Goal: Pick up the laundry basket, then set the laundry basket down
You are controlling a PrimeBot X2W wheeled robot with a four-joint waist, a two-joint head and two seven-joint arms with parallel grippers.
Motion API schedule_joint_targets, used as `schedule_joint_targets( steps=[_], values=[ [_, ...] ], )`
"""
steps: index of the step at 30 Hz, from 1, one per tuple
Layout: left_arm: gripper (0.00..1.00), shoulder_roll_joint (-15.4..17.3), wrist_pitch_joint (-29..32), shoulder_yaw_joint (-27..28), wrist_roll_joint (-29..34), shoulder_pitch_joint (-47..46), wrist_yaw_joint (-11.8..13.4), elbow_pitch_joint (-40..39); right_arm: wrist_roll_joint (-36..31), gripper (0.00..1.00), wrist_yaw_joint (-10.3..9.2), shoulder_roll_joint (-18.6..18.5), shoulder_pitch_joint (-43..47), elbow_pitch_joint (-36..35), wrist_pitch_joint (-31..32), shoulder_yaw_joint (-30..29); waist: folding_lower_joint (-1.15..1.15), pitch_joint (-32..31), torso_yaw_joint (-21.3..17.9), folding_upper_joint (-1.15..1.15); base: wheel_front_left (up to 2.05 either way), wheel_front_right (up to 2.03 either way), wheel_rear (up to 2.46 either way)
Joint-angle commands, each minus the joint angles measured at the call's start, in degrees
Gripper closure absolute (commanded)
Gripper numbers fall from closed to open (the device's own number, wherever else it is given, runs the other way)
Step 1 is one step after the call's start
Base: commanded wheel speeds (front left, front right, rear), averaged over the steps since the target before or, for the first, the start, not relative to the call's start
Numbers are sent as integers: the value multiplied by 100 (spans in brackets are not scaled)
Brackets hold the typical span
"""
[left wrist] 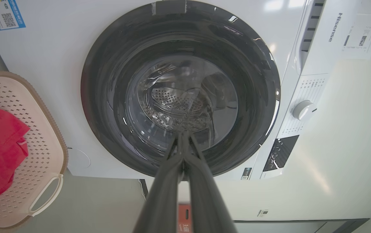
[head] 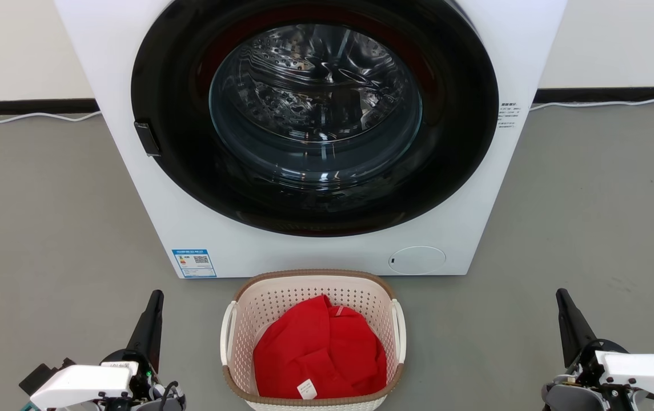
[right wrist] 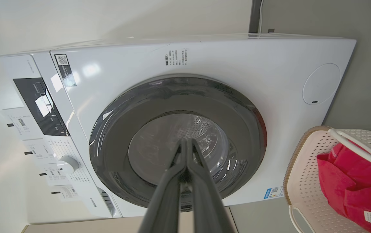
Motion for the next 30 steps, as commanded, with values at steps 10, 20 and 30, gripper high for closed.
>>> schedule_joint_targets(
  steps=[10, 20, 30],
  values=[
    [100, 53, 33, 185, -5, -313, -9, -122, 19, 100, 41, -29, -329, -171, 79, 111, 0, 0, 0, -1, 0, 0, 0],
    [100, 51, 36, 189, -2, -313, -9, -122, 12, 100, 41, -24, -330, -170, 86, 103, 0, 0, 0, -1, 0, 0, 0],
    [100, 49, 38, 191, 0, -314, -9, -122, 7, 100, 41, -19, -331, -170, 91, 96, 0, 0, 0, -1, 0, 0, 0]
  ],
)
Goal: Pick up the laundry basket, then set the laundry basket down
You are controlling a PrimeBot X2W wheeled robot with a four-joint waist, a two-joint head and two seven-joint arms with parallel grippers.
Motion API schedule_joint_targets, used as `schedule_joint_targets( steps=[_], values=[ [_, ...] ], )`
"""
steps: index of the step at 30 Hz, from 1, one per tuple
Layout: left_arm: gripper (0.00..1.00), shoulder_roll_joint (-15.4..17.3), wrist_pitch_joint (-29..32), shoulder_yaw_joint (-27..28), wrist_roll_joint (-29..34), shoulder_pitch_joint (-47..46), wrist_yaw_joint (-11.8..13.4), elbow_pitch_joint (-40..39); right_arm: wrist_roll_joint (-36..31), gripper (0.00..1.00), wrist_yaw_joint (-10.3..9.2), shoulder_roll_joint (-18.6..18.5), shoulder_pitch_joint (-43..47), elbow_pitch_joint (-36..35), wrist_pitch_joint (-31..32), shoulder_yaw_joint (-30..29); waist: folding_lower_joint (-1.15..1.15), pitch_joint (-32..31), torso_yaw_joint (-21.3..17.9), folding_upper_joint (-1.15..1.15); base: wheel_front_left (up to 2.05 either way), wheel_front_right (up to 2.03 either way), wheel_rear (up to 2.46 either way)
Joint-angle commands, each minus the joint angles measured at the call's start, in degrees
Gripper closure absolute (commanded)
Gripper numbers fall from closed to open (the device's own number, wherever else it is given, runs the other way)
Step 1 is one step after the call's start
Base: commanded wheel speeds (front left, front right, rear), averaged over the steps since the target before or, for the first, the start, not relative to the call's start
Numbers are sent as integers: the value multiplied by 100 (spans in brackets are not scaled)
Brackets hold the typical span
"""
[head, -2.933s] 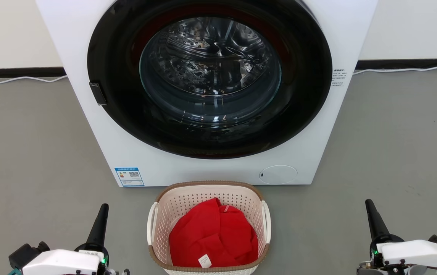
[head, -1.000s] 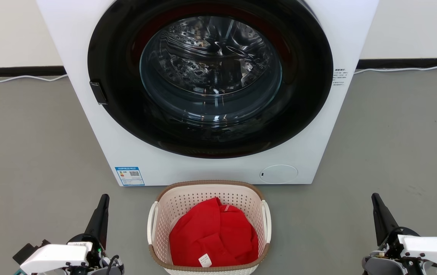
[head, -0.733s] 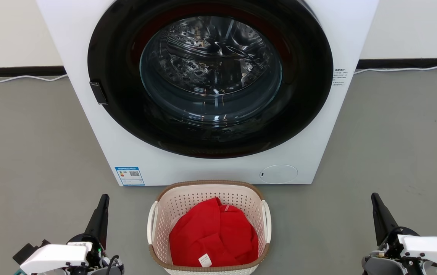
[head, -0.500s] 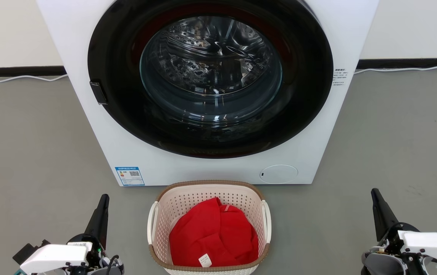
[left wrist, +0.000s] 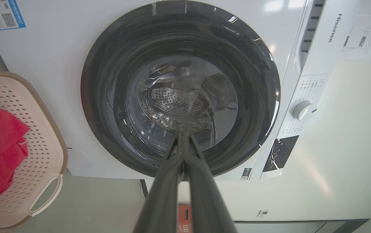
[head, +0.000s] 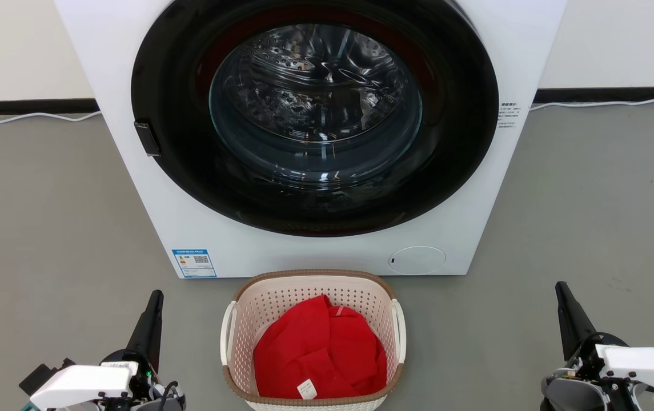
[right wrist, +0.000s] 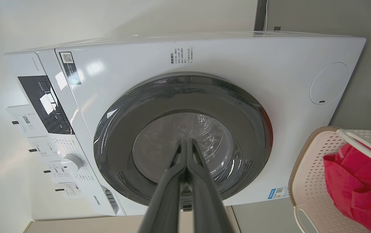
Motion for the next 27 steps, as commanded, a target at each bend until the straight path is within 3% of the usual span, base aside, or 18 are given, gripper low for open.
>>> schedule_joint_targets(
  steps=[1, 27],
  values=[
    [100, 58, 37, 180, 0, -314, -9, -123, 7, 100, 42, -23, -235, -163, 41, 111, 0, 0, 0, 0, 0, 0, 0],
    [100, 55, 41, 186, 4, -314, -9, -123, -4, 100, 42, -14, -236, -163, 52, 98, 0, 0, 0, 0, 0, 0, 0]
  ],
)
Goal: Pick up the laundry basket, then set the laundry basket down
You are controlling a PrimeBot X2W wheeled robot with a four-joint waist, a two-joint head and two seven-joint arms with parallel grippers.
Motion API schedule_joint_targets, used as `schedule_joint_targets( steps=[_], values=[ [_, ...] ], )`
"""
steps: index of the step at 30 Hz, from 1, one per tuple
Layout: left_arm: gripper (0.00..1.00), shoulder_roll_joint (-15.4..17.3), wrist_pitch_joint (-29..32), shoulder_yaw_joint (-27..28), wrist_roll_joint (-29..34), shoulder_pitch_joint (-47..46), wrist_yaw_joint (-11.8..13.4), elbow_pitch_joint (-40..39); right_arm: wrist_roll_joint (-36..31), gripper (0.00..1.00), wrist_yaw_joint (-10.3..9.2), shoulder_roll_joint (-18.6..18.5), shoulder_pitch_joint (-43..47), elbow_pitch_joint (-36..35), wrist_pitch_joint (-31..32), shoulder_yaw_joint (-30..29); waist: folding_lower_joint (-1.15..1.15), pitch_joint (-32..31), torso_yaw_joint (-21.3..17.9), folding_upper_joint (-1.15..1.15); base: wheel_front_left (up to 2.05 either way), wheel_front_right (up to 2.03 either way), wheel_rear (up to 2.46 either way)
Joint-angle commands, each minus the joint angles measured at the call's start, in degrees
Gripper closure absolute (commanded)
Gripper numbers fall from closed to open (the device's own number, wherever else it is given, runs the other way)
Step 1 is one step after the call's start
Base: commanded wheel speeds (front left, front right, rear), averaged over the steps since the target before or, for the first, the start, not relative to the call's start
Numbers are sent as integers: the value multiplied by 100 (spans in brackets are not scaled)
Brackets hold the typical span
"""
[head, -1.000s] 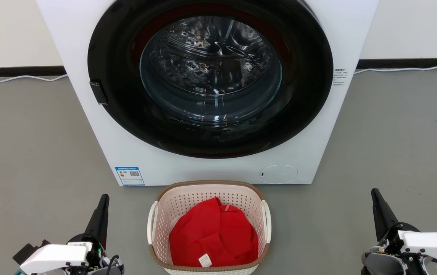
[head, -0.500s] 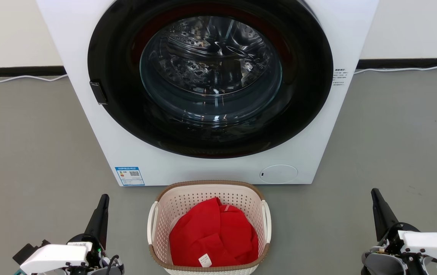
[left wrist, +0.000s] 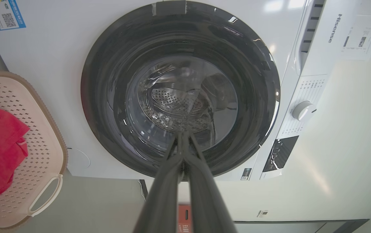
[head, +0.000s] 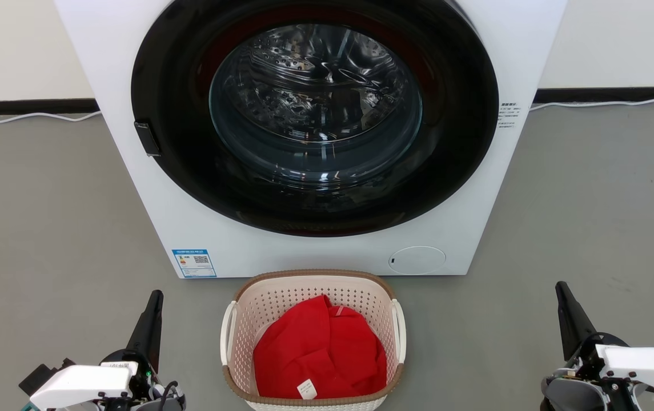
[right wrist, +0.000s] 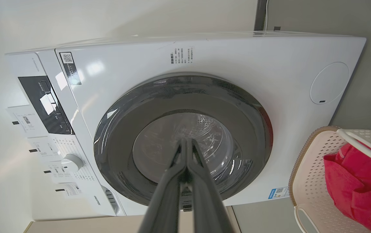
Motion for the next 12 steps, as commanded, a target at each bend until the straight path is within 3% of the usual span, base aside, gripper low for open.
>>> schedule_joint_targets(
  steps=[1, 12],
  values=[
    [100, 57, 40, 179, 5, -314, -9, -124, -4, 100, 42, -21, -236, -163, 51, 107, 0, 0, 0, 0, 0, 0, 0],
    [100, 56, 41, 181, 6, -314, -9, -124, -8, 100, 42, -18, -237, -162, 54, 103, 0, 0, 0, 0, 0, 0, 0]
  ],
)
